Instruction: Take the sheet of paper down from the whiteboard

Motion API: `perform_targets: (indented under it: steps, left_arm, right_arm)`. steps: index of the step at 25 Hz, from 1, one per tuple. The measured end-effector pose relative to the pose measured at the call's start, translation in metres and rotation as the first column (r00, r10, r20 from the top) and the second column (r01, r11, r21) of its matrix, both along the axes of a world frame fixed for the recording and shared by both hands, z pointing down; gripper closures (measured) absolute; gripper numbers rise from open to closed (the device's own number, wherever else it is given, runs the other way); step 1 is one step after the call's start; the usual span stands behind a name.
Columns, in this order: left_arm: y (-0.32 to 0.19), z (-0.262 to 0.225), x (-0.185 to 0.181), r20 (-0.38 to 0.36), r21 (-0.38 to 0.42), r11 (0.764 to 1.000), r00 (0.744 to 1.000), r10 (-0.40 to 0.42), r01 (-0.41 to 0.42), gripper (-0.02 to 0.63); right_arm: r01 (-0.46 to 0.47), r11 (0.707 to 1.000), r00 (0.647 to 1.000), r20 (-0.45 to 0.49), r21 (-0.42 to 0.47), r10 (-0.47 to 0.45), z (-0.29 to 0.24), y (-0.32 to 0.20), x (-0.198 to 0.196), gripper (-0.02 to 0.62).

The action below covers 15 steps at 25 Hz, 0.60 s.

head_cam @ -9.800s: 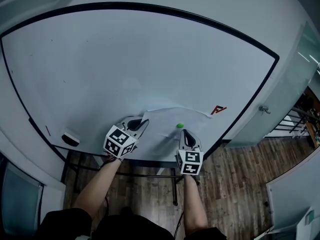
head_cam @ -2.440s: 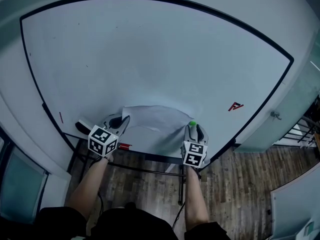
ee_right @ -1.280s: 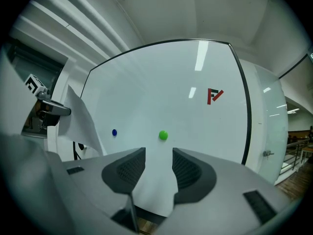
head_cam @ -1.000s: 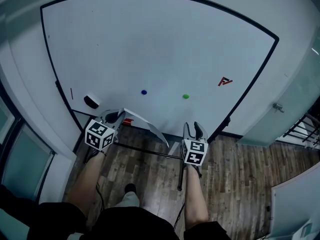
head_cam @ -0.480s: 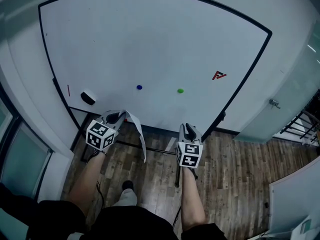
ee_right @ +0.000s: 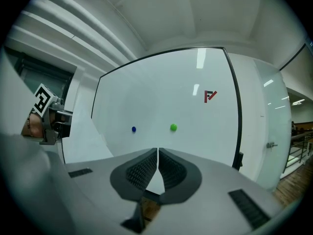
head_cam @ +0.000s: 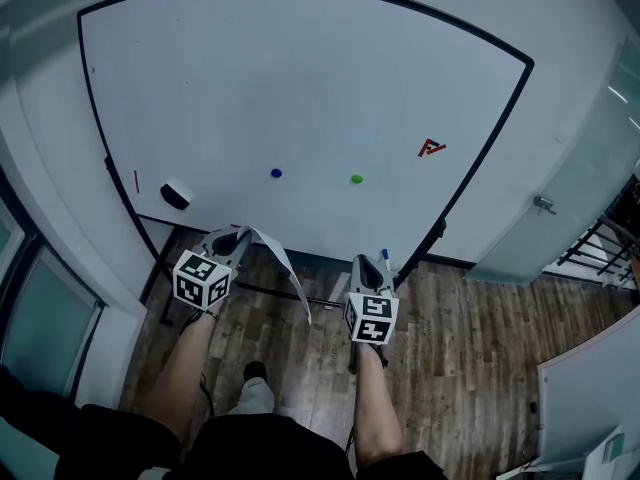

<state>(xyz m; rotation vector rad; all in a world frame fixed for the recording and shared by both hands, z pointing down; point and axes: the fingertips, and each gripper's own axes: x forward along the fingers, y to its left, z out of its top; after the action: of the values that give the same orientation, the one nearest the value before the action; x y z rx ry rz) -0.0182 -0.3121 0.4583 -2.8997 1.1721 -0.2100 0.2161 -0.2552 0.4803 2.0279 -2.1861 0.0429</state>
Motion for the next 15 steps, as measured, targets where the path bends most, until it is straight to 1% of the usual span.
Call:
perform_targets:
  steps: [5,9,11,15]
  left_arm:
    - [0.009,0.008,-0.002,-0.020,-0.019,1.000,1.000,-0.009,0.009,0.584]
    - [0.015,0.017,0.001,-0.048,-0.084,0.996,0.999,-0.013,0.009,0.584]
    - [0.019,0.019,0.003,-0.047,-0.108,0.994,0.999,-0.012,0.006,0.584]
    - [0.027,0.019,0.006,-0.053,-0.115,0.993,0.998,-0.018,0.012,0.584]
  right_arm:
    - [0.023,1.000,0.999,0.036,-0.007,-0.023,0.002,0.007,-0.006,0.571]
    - [0.048,0.999,0.997,0.068,-0.016,-0.047,0.002,0.013,-0.013,0.571]
    - [0.046,0.999,0.997,0.069,-0.019,-0.045,0.002,0.018,-0.016,0.571]
    - [0.032,0.999,0.996,0.084,-0.031,-0.029,0.009,0.024,-0.015,0.571]
